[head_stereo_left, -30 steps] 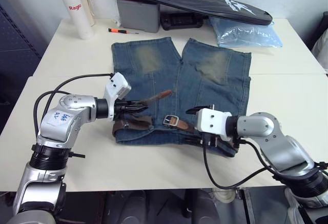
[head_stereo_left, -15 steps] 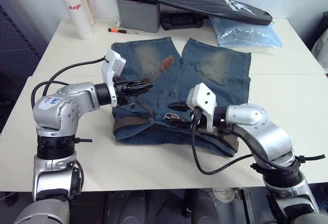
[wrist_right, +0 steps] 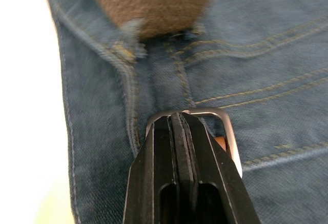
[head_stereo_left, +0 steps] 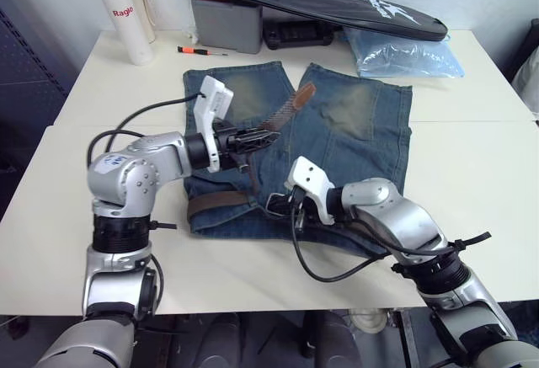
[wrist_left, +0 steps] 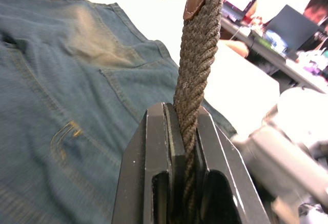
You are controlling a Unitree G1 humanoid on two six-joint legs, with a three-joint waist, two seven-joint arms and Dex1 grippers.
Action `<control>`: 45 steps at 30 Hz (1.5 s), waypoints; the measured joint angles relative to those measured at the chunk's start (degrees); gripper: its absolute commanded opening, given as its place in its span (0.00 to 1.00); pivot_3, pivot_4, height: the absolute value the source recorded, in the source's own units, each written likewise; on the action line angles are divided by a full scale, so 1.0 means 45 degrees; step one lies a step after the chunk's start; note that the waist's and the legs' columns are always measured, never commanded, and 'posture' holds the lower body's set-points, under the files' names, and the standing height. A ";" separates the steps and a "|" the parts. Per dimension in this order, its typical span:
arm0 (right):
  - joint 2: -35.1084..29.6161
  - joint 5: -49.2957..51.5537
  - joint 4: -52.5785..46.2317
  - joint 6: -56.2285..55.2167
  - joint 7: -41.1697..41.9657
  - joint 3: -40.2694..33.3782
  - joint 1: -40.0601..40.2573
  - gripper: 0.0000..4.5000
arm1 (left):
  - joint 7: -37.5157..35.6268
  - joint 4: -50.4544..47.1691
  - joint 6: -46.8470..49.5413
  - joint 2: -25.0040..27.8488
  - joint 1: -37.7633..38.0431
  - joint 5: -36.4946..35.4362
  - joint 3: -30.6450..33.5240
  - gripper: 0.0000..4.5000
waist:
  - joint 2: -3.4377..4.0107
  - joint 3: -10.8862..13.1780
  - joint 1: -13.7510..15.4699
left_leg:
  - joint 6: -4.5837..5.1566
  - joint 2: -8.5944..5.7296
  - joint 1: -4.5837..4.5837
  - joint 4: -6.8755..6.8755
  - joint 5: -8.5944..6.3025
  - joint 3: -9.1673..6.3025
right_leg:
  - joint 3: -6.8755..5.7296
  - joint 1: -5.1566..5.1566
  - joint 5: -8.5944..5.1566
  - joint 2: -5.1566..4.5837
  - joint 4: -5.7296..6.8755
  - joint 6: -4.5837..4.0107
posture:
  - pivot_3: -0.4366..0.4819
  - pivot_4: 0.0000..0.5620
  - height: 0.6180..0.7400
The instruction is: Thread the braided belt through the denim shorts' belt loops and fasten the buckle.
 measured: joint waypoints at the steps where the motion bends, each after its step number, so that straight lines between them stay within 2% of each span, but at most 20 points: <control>1: -0.0007 -0.0076 -0.0002 -0.0011 0.0002 0.0029 -0.0001 0.02 | 0.0147 0.0222 -0.0117 -0.0218 -0.0206 -0.0007 0.0038 0.00 | -0.0003 -0.0002 0.0013 | 0.0000 0.0000 0.0001 0.0002 0.0000 0.0000 | 0.0000 0.0001 0.0000 0.0000 0.0000 0.0000 | 0.48 0.27 1.00; 8: -0.0066 -0.0343 0.0008 -0.0234 -0.0010 0.0046 0.0111 0.02 | 0.1790 0.1308 -0.0809 -0.1682 -0.1044 -0.0198 0.1346 0.00 | -0.0006 -0.0004 0.0016 | 0.0000 0.0000 0.0010 0.0002 0.0000 -0.0001 | -0.0002 0.0013 0.0001 -0.0001 -0.0004 0.0002 | 0.48 0.27 1.00; 15: -0.0057 -0.0407 -0.0052 -0.0232 -0.0109 0.0035 0.0201 0.02 | 0.2229 0.1282 -0.0976 -0.1688 -0.0962 -0.0203 0.1527 0.00 | -0.0007 -0.0005 0.0028 | 0.0000 0.0000 0.0011 0.0003 0.0000 -0.0001 | -0.0001 0.0015 0.0003 -0.0001 -0.0006 0.0004 | 0.48 0.27 1.00; 17: 0.0016 -0.0336 -0.0203 -0.0222 -0.0204 -0.0179 0.0231 0.02 | 0.2116 0.1052 -0.0976 -0.1381 -0.0670 -0.0224 0.1464 0.00 | -0.0007 -0.0005 0.0002 | 0.0000 0.0000 0.0012 0.0001 0.0000 0.0001 | 0.0002 0.0012 0.0003 -0.0001 -0.0007 0.0004 | 0.48 0.27 1.00; 21: -0.0280 0.0303 -0.0671 0.0322 0.0035 -0.0836 0.0362 0.02 | 0.1019 0.0110 -0.0986 0.0252 0.0200 0.0011 0.0277 0.00 | -0.0005 -0.0003 0.0008 | 0.0000 0.0000 0.0003 -0.0007 0.0000 0.0002 | 0.0001 0.0003 0.0003 0.0000 -0.0014 0.0003 | 0.48 0.27 1.00; 24: -0.0732 0.0875 -0.1518 0.0691 0.0284 -0.1668 0.0238 0.02 | 0.0586 -0.0199 -0.1141 0.0698 0.0482 0.0215 -0.0401 0.00 | -0.0005 -0.0003 0.0101 | 0.0000 0.0000 -0.0003 -0.0001 -0.0001 0.0001 | 0.0001 0.0003 0.0007 0.0000 -0.0017 0.0002 | 0.48 0.27 1.00; 27: -0.1203 0.1330 -0.2350 0.0971 0.0457 -0.2201 -0.0054 0.23 | 0.0403 -0.0211 -0.1460 0.0810 0.0478 0.0479 -0.0814 0.00 | -0.0005 -0.0003 0.0101 | 0.0000 0.0002 0.0001 -0.0005 -0.0001 0.0000 | 0.0001 0.0003 0.0007 0.0002 -0.0017 0.0002 | 0.48 0.27 1.00; 31: -0.2628 0.1006 -0.3177 0.0547 0.0771 -0.1889 0.0300 0.66 | -0.0226 -0.0207 -0.2162 0.1458 0.0475 0.1119 -0.1607 0.00 | -0.0005 -0.0003 0.0101 | 0.0001 0.0002 -0.0002 -0.0012 -0.0003 0.0007 | 0.0001 0.0000 0.0007 0.0003 -0.0030 0.0002 | 0.48 0.27 1.00; 33: -0.3060 0.0169 -0.3156 -0.0403 0.0682 -0.1392 0.0714 0.66 | -0.0683 -0.0206 -0.2608 0.1968 0.0476 0.1557 -0.2011 0.00 | -0.0005 -0.0003 0.0102 | 0.0001 0.0002 -0.0003 -0.0013 -0.0003 0.0015 | 0.0004 -0.0005 0.0007 0.0003 -0.0029 0.0002 | 0.48 0.27 1.00; 37: -0.2990 -0.0847 -0.2869 -0.1792 0.0493 -0.0488 0.1164 0.66 | -0.1463 -0.0152 -0.3411 0.2582 0.0482 0.2234 -0.2547 0.00 | -0.0005 -0.0003 0.0014 | 0.0001 0.0003 -0.0003 -0.0016 -0.0003 0.0017 | 0.0006 -0.0008 0.0007 0.0003 -0.0029 0.0002 | 0.48 0.27 1.00; 45: -0.2445 -0.2531 -0.1937 -0.3095 -0.0048 0.0264 0.1231 0.66 | -0.2008 0.0280 -0.3914 0.2901 0.0615 0.2810 -0.2647 0.00 | -0.0005 -0.0003 0.0016 | 0.0001 0.0003 -0.0005 -0.0015 -0.0003 0.0017 | 0.0005 -0.0007 0.0007 0.0002 -0.0030 0.0002 | 0.48 0.27 1.00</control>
